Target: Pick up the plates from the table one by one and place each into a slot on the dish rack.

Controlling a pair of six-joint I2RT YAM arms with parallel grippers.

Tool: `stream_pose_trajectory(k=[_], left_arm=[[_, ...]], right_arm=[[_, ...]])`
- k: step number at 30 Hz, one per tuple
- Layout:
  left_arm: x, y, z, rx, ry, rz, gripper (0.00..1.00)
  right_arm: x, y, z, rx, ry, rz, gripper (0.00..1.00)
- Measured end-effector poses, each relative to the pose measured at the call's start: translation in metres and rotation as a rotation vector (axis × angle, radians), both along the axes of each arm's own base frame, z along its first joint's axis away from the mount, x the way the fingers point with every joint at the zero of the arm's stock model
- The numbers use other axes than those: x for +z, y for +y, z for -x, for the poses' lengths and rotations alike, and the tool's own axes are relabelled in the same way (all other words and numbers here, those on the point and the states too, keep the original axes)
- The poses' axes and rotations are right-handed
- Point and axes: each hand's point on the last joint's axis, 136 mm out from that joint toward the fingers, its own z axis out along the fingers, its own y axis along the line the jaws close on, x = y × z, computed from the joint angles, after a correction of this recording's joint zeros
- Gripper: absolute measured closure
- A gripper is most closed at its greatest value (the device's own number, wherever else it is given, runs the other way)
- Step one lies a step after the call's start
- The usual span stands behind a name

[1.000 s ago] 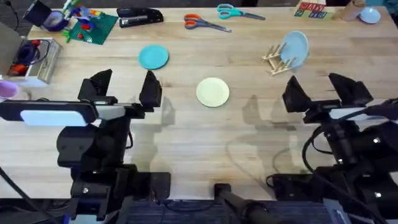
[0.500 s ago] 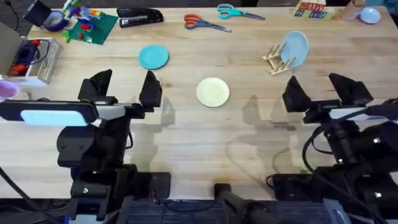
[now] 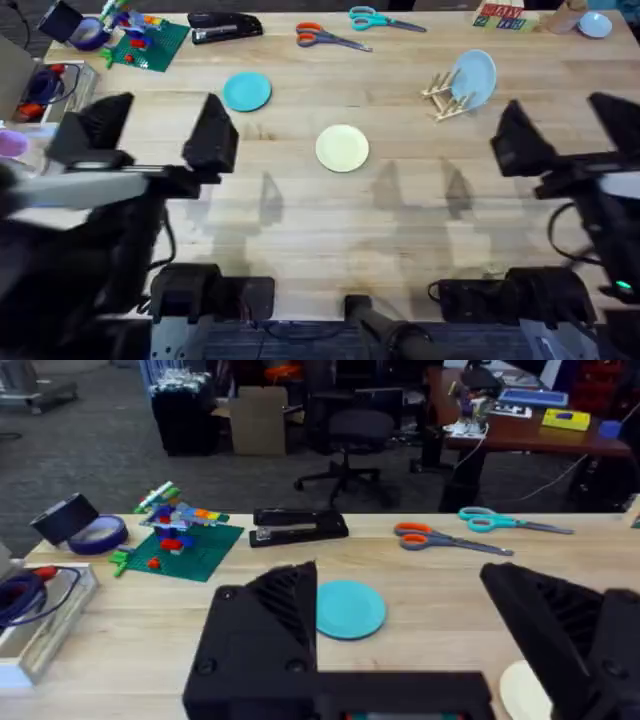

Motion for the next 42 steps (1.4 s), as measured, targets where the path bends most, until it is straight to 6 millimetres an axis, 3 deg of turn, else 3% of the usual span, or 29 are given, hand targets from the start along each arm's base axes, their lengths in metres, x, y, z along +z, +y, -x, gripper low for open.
stream_pose_trajectory(k=[6,14,20,28,34,42], left_arm=[[0.03,0.0,0.016,0.0,0.07,0.013,0.007],[0.055,-0.006,0.012,-0.032,0.219,0.021,0.007],[0.07,-0.009,0.0,-0.047,0.369,0.026,0.007],[0.069,-0.01,-0.014,-0.054,0.619,0.037,0.007],[0.067,-0.015,-0.023,-0.076,0.789,0.053,0.007],[0.047,-0.017,-0.039,-0.084,0.959,0.066,0.008]], right_arm=[[0.027,-0.001,0.02,-0.008,0.02,0.0,0.007],[0.044,-0.002,0.026,-0.008,0.17,0.001,0.007],[0.06,-0.001,0.014,-0.008,0.321,0.003,0.007],[0.08,-0.001,-0.011,-0.008,0.517,0.004,0.007],[0.07,-0.001,-0.023,-0.008,0.729,0.006,0.007],[0.035,-0.001,-0.042,-0.007,0.958,0.007,0.007]])
